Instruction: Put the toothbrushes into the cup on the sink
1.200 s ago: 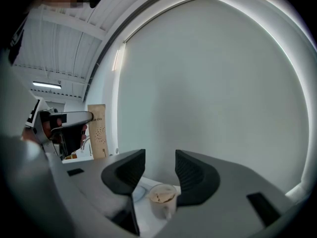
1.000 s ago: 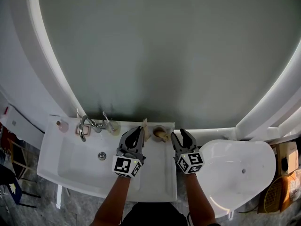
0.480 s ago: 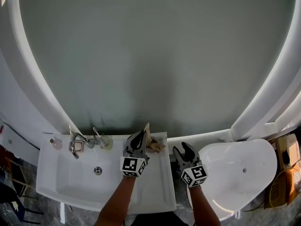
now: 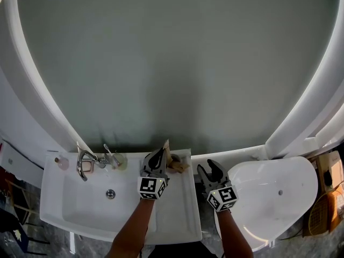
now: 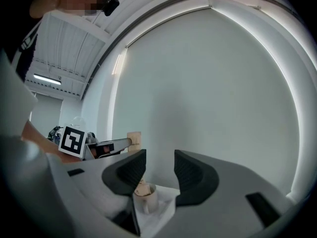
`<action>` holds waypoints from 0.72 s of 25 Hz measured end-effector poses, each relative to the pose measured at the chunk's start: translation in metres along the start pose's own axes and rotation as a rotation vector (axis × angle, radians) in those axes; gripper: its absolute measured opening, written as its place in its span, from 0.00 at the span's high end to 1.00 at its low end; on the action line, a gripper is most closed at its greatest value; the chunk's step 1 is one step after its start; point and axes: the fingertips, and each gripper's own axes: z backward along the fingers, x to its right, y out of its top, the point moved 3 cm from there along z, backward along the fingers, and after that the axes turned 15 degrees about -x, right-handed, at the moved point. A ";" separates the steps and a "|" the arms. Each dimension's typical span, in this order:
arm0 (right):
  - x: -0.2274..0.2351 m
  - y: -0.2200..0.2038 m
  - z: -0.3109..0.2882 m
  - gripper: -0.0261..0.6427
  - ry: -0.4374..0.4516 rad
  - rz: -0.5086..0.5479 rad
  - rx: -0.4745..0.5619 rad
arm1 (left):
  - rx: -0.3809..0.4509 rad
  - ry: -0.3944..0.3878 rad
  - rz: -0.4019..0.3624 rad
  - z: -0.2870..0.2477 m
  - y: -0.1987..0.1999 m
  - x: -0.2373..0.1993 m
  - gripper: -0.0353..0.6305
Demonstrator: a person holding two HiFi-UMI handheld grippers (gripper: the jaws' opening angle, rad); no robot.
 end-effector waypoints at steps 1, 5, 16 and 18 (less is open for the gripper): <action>0.000 0.000 -0.002 0.67 0.001 0.004 0.002 | -0.002 -0.002 -0.003 -0.001 -0.003 0.000 0.91; -0.002 -0.003 -0.006 0.68 0.005 0.006 0.006 | -0.020 -0.033 -0.014 -0.004 -0.014 0.005 0.91; -0.015 0.008 -0.010 0.68 0.010 0.008 0.010 | -0.021 -0.052 0.007 0.013 -0.009 0.000 0.79; -0.018 0.012 -0.009 0.68 0.009 0.015 0.009 | -0.025 -0.055 0.002 0.018 -0.006 0.001 0.79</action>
